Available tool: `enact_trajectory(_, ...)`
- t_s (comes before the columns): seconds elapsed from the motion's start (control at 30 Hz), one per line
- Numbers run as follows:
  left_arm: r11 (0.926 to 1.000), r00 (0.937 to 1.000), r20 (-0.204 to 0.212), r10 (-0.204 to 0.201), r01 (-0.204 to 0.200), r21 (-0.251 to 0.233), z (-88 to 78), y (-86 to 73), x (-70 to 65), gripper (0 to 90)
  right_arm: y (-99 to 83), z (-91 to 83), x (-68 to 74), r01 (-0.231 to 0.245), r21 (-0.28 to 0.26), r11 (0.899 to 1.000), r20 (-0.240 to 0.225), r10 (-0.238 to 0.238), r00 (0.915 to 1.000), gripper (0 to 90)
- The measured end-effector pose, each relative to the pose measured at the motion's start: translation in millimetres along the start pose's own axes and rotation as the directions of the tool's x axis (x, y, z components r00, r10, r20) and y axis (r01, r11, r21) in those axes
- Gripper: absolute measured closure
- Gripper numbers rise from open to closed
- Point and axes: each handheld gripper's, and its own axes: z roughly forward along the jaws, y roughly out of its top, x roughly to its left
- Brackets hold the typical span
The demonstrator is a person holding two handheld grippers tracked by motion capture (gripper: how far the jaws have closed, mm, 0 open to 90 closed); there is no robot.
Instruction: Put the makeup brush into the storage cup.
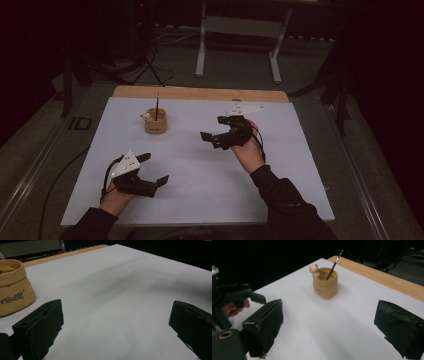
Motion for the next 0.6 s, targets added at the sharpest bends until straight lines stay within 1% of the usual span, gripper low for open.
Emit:
enact_trajectory(0.07, 1.0, 1.0, 0.003, -0.001, 0.001, 0.004, 0.3, 0.0, 0.1, 0.0, -7.6, -6.6, 1.3, -0.002, -0.002, 1.0, 0.003, 0.002, 1.0, 8.6)
enact_trajectory(0.2, 1.0, 1.0, 0.001, -0.001, 0.001, 0.005, 0.7, -0.1, -0.1, 0.0, -22.6, -17.0, 3.6, 0.006, -0.002, 1.0, 0.028, -0.006, 0.9996, 8.6)
enact_trajectory(0.3, 1.0, 1.0, 0.005, 0.002, -0.002, 0.005, 0.8, 0.2, -0.4, 0.0, -33.7, -24.4, 3.5, -0.013, -0.004, 1.0, 0.034, 0.013, 0.9993, 8.6)
enact_trajectory(0.37, 1.0, 1.0, 0.009, 0.001, -0.001, 0.006, 1.1, 0.2, -0.5, 0.0, -41.9, -29.4, 3.9, -0.022, -0.016, 1.0, 0.04, 0.022, 0.9989, 8.6)
enact_trajectory(0.5, 0.9999, 0.9998, 0.015, 0.014, -0.014, -0.007, 1.9, -0.7, -0.9, 0.0, -57.3, -39.0, 4.3, -0.025, -0.023, 0.999, 0.055, 0.026, 0.9982, 8.6)
enact_trajectory(0.53, 0.9999, 0.9998, 0.016, 0.015, -0.015, -0.007, 1.9, -0.7, -0.9, 0.0, -60.9, -41.7, 4.1, -0.029, -0.025, 0.999, 0.053, 0.03, 0.9981, 8.6)
enact_trajectory(0.6, 0.9999, 0.9998, 0.018, 0.012, -0.012, -0.007, 2.0, -0.7, -0.9, 0.0, -67.3, -46.6, 4.3, -0.03, -0.023, 0.999, 0.065, 0.031, 0.9974, 8.6)
